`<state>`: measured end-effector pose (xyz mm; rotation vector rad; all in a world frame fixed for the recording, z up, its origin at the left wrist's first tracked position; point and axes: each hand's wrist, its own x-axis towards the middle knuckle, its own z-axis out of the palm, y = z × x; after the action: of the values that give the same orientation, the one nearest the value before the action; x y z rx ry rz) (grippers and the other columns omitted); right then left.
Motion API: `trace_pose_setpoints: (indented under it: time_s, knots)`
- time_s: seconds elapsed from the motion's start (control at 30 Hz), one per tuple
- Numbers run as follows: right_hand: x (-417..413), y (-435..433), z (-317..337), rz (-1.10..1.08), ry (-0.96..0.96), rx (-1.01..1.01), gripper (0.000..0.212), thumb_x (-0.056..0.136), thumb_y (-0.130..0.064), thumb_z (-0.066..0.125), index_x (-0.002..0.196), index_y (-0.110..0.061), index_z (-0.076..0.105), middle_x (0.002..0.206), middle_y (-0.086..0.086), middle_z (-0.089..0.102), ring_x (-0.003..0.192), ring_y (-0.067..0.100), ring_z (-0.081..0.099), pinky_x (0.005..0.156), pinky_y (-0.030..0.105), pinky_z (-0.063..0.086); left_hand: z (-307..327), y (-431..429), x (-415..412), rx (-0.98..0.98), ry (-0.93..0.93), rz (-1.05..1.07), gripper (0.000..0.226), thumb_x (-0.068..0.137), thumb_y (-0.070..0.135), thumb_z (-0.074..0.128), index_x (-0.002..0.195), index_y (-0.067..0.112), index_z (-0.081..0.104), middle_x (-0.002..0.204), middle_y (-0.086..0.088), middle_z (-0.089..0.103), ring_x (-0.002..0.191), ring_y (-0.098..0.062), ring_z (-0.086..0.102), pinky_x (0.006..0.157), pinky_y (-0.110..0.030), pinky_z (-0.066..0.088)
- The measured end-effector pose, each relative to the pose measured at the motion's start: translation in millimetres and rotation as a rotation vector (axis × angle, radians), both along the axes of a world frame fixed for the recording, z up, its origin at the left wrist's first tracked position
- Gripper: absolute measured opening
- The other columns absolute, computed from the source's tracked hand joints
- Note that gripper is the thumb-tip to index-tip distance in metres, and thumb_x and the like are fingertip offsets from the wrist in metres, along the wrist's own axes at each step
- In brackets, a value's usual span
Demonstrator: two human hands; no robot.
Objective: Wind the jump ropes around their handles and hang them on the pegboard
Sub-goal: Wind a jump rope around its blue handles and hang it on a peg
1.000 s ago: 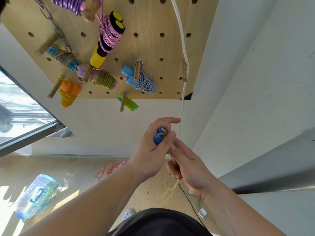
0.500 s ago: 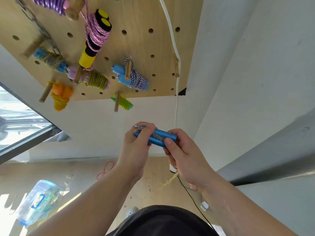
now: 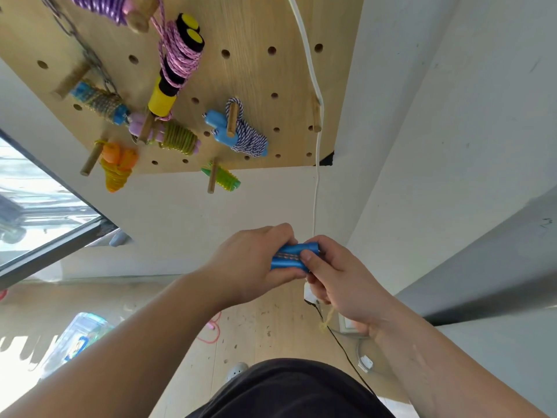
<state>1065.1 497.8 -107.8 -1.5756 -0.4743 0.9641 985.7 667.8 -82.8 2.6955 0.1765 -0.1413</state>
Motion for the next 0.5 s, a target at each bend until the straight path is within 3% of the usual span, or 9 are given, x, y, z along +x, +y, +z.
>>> trace_pose_setpoints:
  time_s: [0.2, 0.3, 0.4, 0.5]
  knots:
    - [9, -11, 1, 0.117, -0.124, -0.099, 0.016, 0.107, -0.033, 0.046, 0.105, -0.023, 0.059, 0.071, -0.001, 0.058, 0.053, 0.007, 0.041, 0.055, 0.021, 0.037, -5, -6, -2, -0.101, -0.036, 0.049, 0.036, 0.081, 0.053, 0.077, 0.102, 0.031, 0.057, 0.090, 0.017, 0.061, 0.083, -0.005, 0.060, 0.079, -0.028, 0.054]
    - [17, -14, 4, 0.175, -0.460, -0.290, 0.017, 0.104, -0.047, 0.045, 0.107, -0.033, 0.054, 0.069, -0.007, 0.059, 0.057, 0.004, 0.048, 0.061, 0.021, 0.040, -8, -12, -2, -0.163, -0.053, 0.102, 0.033, 0.082, 0.050, 0.078, 0.098, 0.031, 0.056, 0.087, 0.016, 0.062, 0.080, -0.004, 0.060, 0.076, -0.028, 0.055]
    - [22, -15, 6, 0.246, -0.840, -0.543, 0.035, 0.100, -0.062, 0.036, 0.124, -0.039, 0.046, 0.071, -0.011, 0.056, 0.065, 0.004, 0.053, 0.063, 0.023, 0.039, -11, -13, -2, -0.158, -0.021, 0.132, 0.032, 0.083, 0.051, 0.076, 0.094, 0.034, 0.051, 0.086, 0.016, 0.061, 0.079, -0.005, 0.060, 0.075, -0.025, 0.053]
    - [23, -17, 9, 0.271, -0.907, -0.565, 0.043, 0.101, -0.061, 0.031, 0.136, -0.039, 0.046, 0.072, -0.015, 0.053, 0.071, 0.004, 0.053, 0.066, 0.023, 0.039, -12, -12, 0, -0.173, -0.022, 0.147, 0.033, 0.084, 0.051, 0.076, 0.096, 0.033, 0.052, 0.089, 0.014, 0.064, 0.080, -0.007, 0.062, 0.077, -0.029, 0.056]
